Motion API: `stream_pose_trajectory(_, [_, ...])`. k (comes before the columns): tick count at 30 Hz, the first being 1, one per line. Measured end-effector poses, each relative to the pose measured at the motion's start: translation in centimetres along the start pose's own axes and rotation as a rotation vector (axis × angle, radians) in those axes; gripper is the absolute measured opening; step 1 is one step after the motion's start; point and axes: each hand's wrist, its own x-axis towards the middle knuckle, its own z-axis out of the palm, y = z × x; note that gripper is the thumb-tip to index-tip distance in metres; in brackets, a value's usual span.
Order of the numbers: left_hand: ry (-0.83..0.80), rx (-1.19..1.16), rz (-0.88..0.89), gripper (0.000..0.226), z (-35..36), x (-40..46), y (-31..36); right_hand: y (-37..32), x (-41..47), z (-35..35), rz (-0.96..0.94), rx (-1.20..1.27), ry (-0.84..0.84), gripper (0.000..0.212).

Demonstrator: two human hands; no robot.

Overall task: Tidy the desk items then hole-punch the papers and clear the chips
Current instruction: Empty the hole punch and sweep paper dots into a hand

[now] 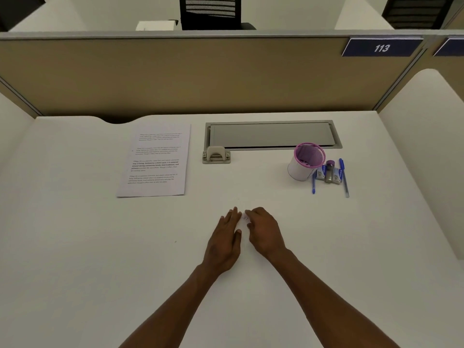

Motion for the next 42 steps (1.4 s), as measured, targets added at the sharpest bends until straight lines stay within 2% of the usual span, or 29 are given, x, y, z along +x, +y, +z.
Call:
stream_pose_trajectory(5, [0.095, -0.048, -0.137, 0.054, -1.0, 0.4, -0.2, -0.4, 1.4, -0.5, -0.023, 0.029, 0.022, 0.037])
stream_pose_trajectory(9, [0.1, 0.057, -0.059, 0.051, -1.6, 0.8, -0.8, 0.0, 1.6, -0.6, -0.14, -0.123, -0.12, 0.035])
stream_pose_trajectory(13, [0.007, 0.107, -0.113, 0.05, -2.1, 2.6, -0.5, 0.1, 1.8, -1.2, -0.16, -0.166, -0.196, 0.037])
stream_pose_trajectory(17, [-0.087, 0.127, -0.142, 0.05, -2.4, 4.0, -0.7, 0.3, 1.9, -1.6, -0.102, -0.138, -0.183, 0.046])
stream_pose_trajectory(21, [-0.119, 0.132, -0.15, 0.041, -2.6, 4.8, -0.9, 0.0, 2.1, -1.2, -0.099, -0.181, -0.195, 0.032])
stream_pose_trajectory(24, [-0.125, 0.112, -0.159, 0.023, -2.4, 5.3, -0.5, -0.2, 2.5, -1.0, -0.083, -0.181, -0.184, 0.019])
stream_pose_trajectory(26, [-0.132, 0.118, -0.141, 0.016, -2.3, 5.5, -0.2, -0.4, 2.6, -1.0, -0.081, -0.171, -0.179, 0.019])
stream_pose_trajectory(33, [-0.061, 0.126, -0.217, 0.017, -1.2, 5.3, 0.1, -0.6, 3.2, -0.9, -0.055, -0.229, -0.181, 0.018])
stream_pose_trajectory(42, [0.038, 0.101, -0.185, 0.018, -0.7, 4.6, 0.4, -1.1, 2.5, -0.5, 0.021, -0.21, -0.144, 0.015])
